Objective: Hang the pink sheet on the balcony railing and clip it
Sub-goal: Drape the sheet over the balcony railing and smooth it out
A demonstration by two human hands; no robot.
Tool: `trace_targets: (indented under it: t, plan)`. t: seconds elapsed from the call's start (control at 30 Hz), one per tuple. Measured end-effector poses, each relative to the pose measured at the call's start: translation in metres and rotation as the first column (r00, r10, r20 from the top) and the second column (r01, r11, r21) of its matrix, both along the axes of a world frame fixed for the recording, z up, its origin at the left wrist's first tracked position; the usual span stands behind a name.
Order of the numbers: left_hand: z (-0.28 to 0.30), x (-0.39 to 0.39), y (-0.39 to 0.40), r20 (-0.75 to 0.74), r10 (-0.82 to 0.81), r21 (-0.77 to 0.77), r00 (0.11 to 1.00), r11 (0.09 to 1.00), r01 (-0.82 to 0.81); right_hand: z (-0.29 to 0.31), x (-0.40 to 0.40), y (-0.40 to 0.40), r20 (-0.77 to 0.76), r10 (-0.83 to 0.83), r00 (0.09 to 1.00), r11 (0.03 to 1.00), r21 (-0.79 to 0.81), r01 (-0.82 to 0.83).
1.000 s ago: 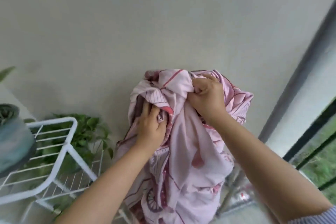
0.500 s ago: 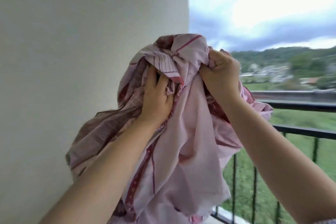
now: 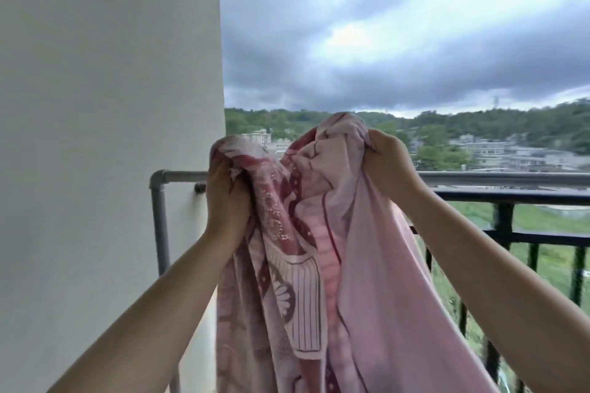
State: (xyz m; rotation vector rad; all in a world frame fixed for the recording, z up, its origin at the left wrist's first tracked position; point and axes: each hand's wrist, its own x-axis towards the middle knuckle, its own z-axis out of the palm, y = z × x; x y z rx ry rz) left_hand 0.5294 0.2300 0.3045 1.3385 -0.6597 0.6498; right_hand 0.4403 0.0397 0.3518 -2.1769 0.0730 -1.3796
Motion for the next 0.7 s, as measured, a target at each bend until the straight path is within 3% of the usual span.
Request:
trace_targets:
  t: [0.13,0.17,0.2,0.23,0.27,0.3,0.33,0.37,0.4,0.43,0.47,0.5,0.57,0.63,0.7]
  plan:
    - [-0.015,0.005,0.004,-0.251,-0.134,-0.065,0.959,0.99,0.121,-0.02,0.023,-0.017,-0.032,0.111,0.993,0.989,0.098,-0.107]
    - [-0.019,0.014,0.006,-0.309,-0.074,0.032,0.948,0.996,0.088,-0.029,0.03,-0.017,-0.06,0.138,0.989,0.986,0.105,-0.131]
    - [-0.021,0.025,0.01,-0.337,0.051,0.226,0.94,0.974,0.028,-0.038,0.037,-0.015,-0.074,0.185,0.98,0.975,0.136,-0.174]
    - [-0.021,0.033,0.013,-0.342,0.199,0.489,0.918,0.872,-0.007,-0.044,0.045,-0.012,-0.076,0.233,0.97,0.96,0.178,-0.216]
    - [-0.019,0.041,0.015,-0.309,0.346,0.745,0.886,0.667,-0.001,-0.047,0.053,-0.01,-0.074,0.268,0.96,0.946,0.208,-0.248]
    - [-0.014,0.042,0.017,-0.219,0.472,0.915,0.854,0.404,0.011,-0.044,0.06,-0.007,-0.074,0.286,0.955,0.941,0.207,-0.266]
    - [-0.009,0.043,0.018,-0.097,0.535,0.983,0.839,0.182,-0.002,-0.04,0.068,-0.004,-0.081,0.298,0.951,0.942,0.186,-0.279]
    - [-0.001,0.043,0.017,0.023,0.546,0.995,0.837,0.066,-0.07,-0.034,0.073,-0.003,-0.082,0.308,0.948,0.942,0.165,-0.292]
    - [0.005,0.046,0.015,0.109,0.507,0.979,0.855,0.095,-0.181,-0.029,0.076,-0.002,-0.075,0.327,0.942,0.938,0.152,-0.313]
    - [0.009,0.05,0.013,0.103,0.41,0.94,0.906,0.257,-0.223,-0.026,0.08,0.0,-0.062,0.354,0.933,0.928,0.149,-0.342]
    - [0.01,0.053,0.009,-0.004,0.234,0.87,0.972,0.48,-0.112,-0.023,0.082,0.002,-0.046,0.381,0.924,0.918,0.136,-0.372]
    - [0.008,0.053,0.004,-0.161,-0.004,0.764,0.987,0.633,0.127,-0.022,0.084,0.005,-0.042,0.4,0.915,0.913,0.109,-0.394]
    - [-0.005,0.056,-0.01,-0.369,-0.328,0.551,0.869,0.676,0.49,-0.023,0.087,0.009,-0.065,0.413,0.908,0.911,0.027,-0.412]
    - [-0.018,0.074,-0.018,-0.36,-0.3,0.45,0.883,0.774,0.446,-0.022,0.085,0.009,-0.114,0.396,0.911,0.916,-0.027,-0.401]
    - [-0.017,0.089,-0.014,-0.196,-0.066,0.39,0.978,0.91,0.14,-0.016,0.082,0.001,-0.246,0.376,0.894,0.921,-0.012,-0.39]
